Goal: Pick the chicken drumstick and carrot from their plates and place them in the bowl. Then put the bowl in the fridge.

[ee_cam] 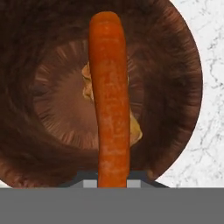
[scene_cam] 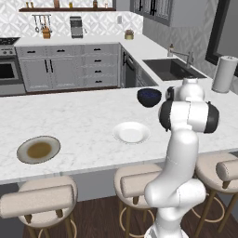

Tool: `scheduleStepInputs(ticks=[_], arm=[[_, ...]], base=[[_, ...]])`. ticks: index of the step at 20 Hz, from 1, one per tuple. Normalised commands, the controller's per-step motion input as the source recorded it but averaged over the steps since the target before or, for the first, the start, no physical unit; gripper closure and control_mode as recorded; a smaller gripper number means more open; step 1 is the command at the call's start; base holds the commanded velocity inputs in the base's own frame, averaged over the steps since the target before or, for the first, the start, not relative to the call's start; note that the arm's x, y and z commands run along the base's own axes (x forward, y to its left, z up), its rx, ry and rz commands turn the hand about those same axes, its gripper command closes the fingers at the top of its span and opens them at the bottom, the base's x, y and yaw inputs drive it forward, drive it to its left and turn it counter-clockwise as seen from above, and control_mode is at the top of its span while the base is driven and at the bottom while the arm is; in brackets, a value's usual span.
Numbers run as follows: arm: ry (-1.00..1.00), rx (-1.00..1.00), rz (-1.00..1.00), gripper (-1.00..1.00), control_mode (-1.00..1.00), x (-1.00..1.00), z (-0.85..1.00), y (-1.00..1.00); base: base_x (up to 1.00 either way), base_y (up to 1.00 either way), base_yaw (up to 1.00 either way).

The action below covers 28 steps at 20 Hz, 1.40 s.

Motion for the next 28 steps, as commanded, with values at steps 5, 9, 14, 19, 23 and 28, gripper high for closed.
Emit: scheduleStepInputs(ticks=[5,9,14,19,23,28], arm=[[0.01,0.0,0.0,1.0,-1.0,0.13,-0.34,-0.04],[0.0,0.0,0.0,1.0,-1.0,0.15,-0.32,0.0],[0.0,0.0,0.0,-1.0,-1.0,0.07,-0.1,0.0],[0.0,0.0,0.0,-1.0,-1.0,0.05,0.0,-0.1],[-0.02,0.0,0.0,-1.0,-1.0,0.0,0.02,-0.16],[-0.15,0.0,0.0,-1.0,-1.0,-0.01,0.35,-0.01]], base=[[0.0,0.0,0.0],[0.0,0.0,0.0],[0.0,0.0,0.0],[0.0,0.0,0.0],[0.0,0.0,0.0],[0.0,0.0,0.0]])
